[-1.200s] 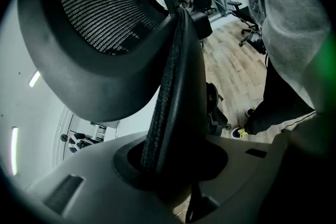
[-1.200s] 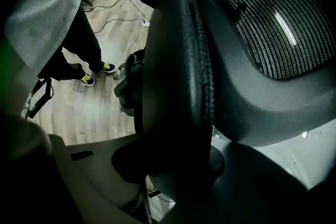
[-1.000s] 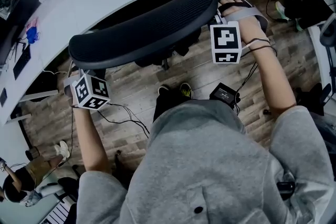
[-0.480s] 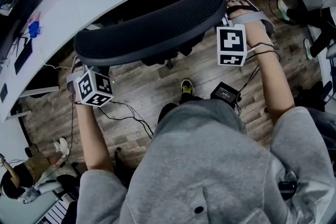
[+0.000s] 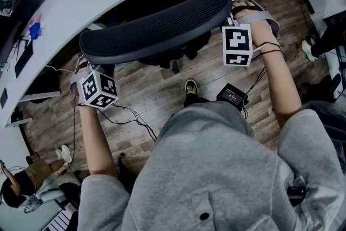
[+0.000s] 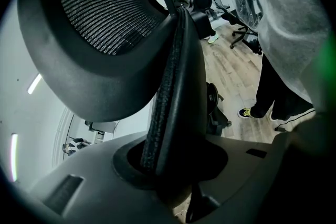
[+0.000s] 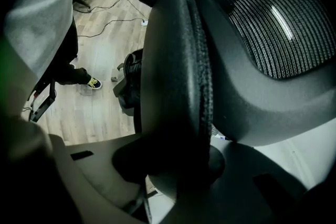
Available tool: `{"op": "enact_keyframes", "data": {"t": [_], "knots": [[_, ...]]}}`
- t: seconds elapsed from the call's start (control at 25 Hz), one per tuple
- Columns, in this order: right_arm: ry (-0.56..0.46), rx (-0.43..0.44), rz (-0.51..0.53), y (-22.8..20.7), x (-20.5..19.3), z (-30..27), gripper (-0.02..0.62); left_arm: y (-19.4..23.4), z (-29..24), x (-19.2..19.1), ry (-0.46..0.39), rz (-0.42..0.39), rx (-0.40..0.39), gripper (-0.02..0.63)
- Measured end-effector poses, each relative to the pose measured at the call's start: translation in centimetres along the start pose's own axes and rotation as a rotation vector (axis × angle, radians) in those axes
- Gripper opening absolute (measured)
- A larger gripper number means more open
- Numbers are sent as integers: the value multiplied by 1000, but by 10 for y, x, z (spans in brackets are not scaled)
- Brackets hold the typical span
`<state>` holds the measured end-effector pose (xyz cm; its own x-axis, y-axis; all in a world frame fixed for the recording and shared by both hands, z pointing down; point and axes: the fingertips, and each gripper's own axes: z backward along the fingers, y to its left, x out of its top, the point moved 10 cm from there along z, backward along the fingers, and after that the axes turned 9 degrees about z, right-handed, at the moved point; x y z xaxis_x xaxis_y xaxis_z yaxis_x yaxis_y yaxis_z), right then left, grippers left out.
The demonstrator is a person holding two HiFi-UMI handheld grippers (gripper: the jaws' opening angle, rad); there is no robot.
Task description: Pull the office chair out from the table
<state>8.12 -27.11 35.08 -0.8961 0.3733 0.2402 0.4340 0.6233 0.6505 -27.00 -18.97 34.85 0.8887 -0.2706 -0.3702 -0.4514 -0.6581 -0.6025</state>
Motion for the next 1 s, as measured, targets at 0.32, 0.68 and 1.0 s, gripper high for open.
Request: {"op": "enact_keyframes", "data": {"t": [0.32,0.68,1.0], "knots": [[18,6,-15,36,2,31,109,-34,25,3,-11,-14,-8,130],[33,5,-40,84,4,78,109,-77,63,7,-28,-28,-16,130],[34,11,-49,95,6,83,109,-86,67,4,-14,-32,-22,130]]}}
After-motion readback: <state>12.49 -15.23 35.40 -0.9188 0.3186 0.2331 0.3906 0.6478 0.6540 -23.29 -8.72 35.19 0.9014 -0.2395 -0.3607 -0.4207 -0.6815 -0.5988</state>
